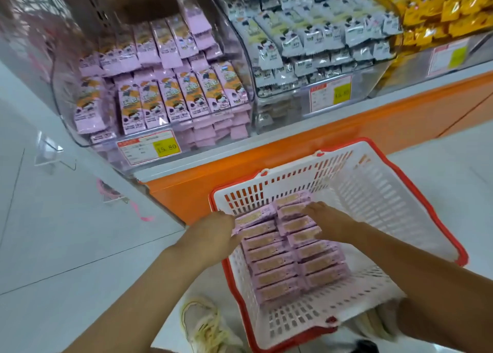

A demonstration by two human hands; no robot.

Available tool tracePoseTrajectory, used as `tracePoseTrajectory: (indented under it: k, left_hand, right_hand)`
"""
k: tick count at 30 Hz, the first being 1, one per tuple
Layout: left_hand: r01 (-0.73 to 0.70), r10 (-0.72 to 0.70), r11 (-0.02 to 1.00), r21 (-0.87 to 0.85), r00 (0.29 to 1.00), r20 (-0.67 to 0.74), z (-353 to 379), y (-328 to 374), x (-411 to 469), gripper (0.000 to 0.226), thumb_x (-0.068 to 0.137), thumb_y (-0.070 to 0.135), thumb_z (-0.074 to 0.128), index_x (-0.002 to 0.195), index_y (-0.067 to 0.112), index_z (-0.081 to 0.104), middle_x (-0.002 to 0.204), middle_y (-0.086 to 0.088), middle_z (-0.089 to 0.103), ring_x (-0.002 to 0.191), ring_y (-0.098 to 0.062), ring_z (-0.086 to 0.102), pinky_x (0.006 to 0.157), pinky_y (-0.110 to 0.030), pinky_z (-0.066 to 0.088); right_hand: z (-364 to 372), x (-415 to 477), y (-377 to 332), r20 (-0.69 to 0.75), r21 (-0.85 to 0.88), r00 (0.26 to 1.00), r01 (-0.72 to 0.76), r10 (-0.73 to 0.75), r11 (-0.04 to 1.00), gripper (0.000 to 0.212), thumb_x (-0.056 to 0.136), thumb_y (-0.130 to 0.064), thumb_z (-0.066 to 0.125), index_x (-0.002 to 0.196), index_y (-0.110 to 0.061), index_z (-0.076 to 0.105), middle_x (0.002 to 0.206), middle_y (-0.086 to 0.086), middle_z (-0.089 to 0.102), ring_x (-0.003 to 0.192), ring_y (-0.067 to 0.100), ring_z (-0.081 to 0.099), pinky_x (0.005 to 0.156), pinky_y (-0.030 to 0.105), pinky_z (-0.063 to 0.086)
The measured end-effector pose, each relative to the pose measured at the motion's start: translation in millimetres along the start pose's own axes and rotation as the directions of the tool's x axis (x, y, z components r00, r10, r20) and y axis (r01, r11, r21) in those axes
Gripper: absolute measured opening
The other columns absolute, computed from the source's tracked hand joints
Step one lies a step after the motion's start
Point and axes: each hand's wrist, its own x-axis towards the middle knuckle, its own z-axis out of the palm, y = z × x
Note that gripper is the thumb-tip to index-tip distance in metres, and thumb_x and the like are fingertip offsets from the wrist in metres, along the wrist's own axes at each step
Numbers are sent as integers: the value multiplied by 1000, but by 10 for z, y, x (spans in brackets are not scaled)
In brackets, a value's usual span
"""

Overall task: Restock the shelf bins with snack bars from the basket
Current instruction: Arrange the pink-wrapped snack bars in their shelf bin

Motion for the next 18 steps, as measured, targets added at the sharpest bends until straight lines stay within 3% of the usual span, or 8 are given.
tracePoseTrajectory:
  k: [3,6,10,12,14,16,17,18]
  left_hand:
    - [27,-27,1000,4,998,53,84,-67,86,36,97,33,46,121,10,59,119,-8,60,104,-20,58,85,-28,48]
    - [39,-39,999,2,997,63,104,-94,142,34,97,32,47,119,11,61,117,-7,61,102,-19,59,84,-27,48]
    - [51,-50,999,-17,996,70,105,-117,179,32,96,33,48,112,12,65,109,-4,64,93,-16,60,79,-27,49]
    - [54,-52,998,-24,995,83,103,-129,186,31,96,33,49,109,12,66,107,-4,65,91,-16,60,78,-27,50]
    - [65,-60,997,-50,992,107,69,-136,187,31,96,34,50,112,12,65,110,-4,65,95,-16,60,81,-28,50]
    - [88,-72,991,-105,987,147,6,-132,178,36,95,35,52,122,13,60,120,-4,62,105,-17,58,89,-29,49]
    - [100,-77,986,-130,982,173,-21,-133,173,40,95,36,53,127,13,57,125,-4,59,110,-17,57,92,-29,47]
    - [107,-75,982,-158,977,199,-50,-132,161,44,94,39,53,131,14,53,129,-4,57,112,-17,55,92,-27,46]
  right_hand:
    - [201,34,-5,46,-14,998,-53,54,999,81,86,-20,69,151,-17,21,154,3,20,137,26,27,108,35,35]
    - [276,85,-70,-46,-81,996,-76,73,994,68,89,-7,57,148,-16,24,150,6,25,133,28,31,104,36,36]
    - [386,164,-125,-78,-117,996,-62,53,991,60,84,-13,62,137,-12,36,139,8,37,130,27,34,107,35,28]
    - [432,158,-169,-52,-32,998,-48,47,998,61,83,-20,65,135,-11,35,138,9,37,130,27,35,107,33,27]
    - [382,87,-239,-2,222,995,-98,101,970,64,84,-32,69,135,-14,35,134,5,41,125,25,41,100,32,36]
    - [192,-51,-334,67,587,991,-133,116,799,39,86,-40,68,114,-22,47,110,0,54,107,26,52,79,25,44]
    - [53,-146,-401,145,770,987,-161,76,617,29,87,-42,67,104,-24,53,101,3,60,101,29,55,72,21,45]
    - [-78,-235,-467,197,916,980,-176,-23,361,28,86,-44,67,103,-23,61,103,13,65,103,35,57,72,20,49]
